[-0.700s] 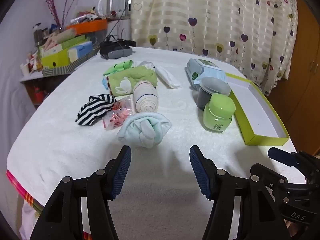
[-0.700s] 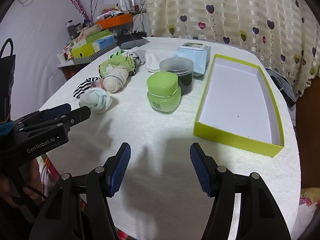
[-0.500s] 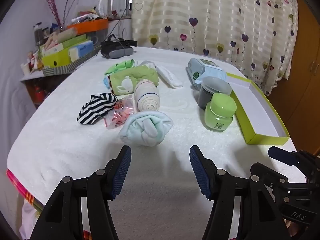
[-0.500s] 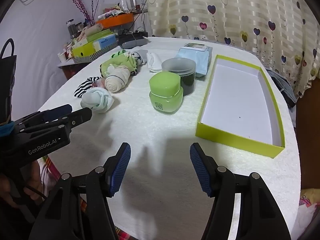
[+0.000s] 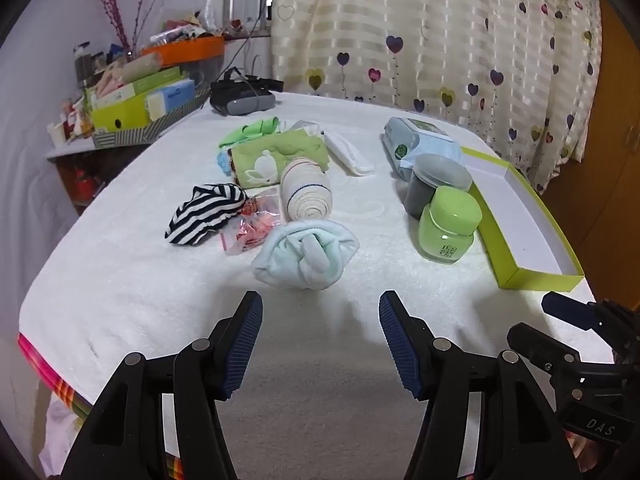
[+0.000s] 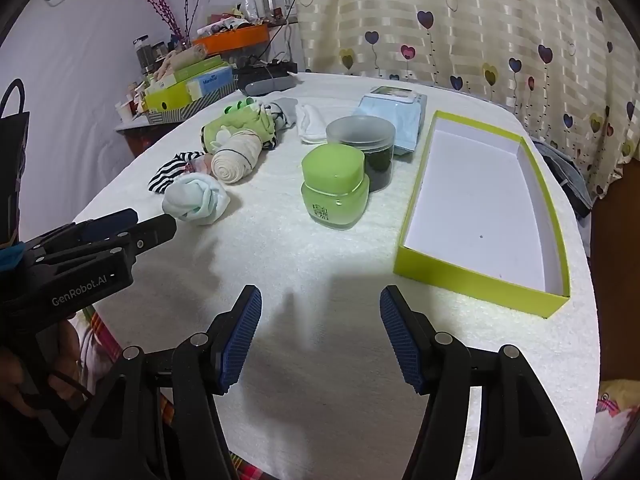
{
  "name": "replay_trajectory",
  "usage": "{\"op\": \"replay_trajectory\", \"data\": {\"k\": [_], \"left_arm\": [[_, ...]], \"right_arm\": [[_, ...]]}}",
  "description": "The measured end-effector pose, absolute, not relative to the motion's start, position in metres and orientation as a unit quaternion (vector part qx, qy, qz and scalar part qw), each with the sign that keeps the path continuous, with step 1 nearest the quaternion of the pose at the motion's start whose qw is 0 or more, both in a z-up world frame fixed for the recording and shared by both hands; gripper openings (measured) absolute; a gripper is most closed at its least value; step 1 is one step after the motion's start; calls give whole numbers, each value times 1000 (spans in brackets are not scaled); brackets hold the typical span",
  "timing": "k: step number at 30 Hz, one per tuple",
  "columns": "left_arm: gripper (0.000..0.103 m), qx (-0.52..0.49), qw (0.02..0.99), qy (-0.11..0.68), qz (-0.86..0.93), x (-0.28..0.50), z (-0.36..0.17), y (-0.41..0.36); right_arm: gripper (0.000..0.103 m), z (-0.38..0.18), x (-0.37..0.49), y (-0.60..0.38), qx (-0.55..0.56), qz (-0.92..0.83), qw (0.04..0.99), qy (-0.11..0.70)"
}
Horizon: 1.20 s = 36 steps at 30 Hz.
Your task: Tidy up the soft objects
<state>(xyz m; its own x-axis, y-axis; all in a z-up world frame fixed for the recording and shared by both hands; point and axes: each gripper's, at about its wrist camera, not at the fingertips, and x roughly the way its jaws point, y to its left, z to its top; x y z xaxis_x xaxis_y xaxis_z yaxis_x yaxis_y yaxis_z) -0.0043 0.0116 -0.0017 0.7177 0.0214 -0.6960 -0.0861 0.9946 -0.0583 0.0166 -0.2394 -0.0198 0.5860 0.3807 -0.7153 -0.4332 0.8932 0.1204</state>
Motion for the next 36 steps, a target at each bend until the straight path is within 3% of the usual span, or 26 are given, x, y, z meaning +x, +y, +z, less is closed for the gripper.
{"op": "replay_trajectory", "data": {"k": [36], "left_arm": [[61,-44,929,367,29,-8,-4,10]], "right_arm": [[63,-23,19,-238,-33,235,887,397]]}}
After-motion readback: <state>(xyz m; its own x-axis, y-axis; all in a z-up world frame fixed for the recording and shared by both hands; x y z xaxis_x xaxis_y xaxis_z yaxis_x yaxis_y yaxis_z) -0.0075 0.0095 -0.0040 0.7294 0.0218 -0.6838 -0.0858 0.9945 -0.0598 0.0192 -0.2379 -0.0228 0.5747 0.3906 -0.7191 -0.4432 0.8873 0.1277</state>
